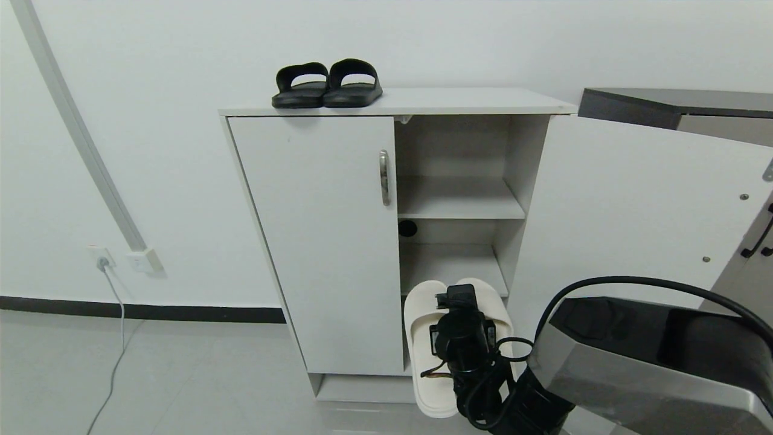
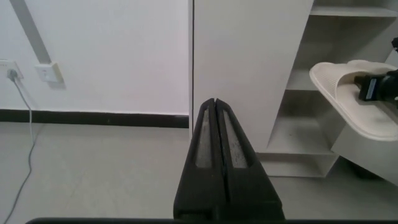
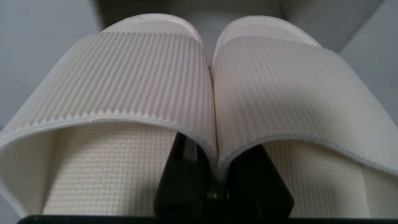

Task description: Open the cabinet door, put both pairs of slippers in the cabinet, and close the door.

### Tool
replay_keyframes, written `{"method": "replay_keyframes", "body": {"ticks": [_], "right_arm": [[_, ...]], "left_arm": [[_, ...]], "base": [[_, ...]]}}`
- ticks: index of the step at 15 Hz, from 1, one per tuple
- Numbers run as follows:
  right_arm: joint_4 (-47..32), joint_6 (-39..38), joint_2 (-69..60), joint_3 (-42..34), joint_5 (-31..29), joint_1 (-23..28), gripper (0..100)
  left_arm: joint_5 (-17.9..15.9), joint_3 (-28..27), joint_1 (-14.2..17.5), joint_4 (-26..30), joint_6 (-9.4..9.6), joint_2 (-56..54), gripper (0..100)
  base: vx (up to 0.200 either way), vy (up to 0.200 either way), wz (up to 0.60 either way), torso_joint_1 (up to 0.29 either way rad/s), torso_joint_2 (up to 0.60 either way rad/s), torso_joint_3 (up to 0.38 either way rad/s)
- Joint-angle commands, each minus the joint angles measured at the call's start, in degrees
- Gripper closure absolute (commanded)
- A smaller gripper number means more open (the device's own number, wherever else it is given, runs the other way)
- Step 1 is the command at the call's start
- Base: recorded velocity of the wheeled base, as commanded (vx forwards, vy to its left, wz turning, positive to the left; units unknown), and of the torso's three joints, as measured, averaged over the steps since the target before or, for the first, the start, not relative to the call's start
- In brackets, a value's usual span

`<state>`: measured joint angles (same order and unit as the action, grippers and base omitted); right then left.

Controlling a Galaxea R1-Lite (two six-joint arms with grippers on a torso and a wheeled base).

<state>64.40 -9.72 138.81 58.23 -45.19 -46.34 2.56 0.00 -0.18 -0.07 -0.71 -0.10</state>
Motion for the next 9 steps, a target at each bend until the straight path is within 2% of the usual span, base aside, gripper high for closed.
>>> {"method": "replay_keyframes", "body": {"ticks": [1, 9], "right_arm": [[0.64, 0.84, 2.16, 0.04, -0.07, 0.72, 100], [9.69, 6.55, 5.59, -0.93, -0.07, 1.51, 100]], "left_arm": [[-0.01, 0.0, 0.01, -0.01, -0.08, 0.1, 100], [-0.01, 0.0, 0.01, -0.01, -0.17, 0.1, 100]], "base": [[0.0, 0.0, 0.0, 0.0, 0.0, 0.0], [0.0, 0.0, 0.0, 0.0, 0.0, 0.0]]}}
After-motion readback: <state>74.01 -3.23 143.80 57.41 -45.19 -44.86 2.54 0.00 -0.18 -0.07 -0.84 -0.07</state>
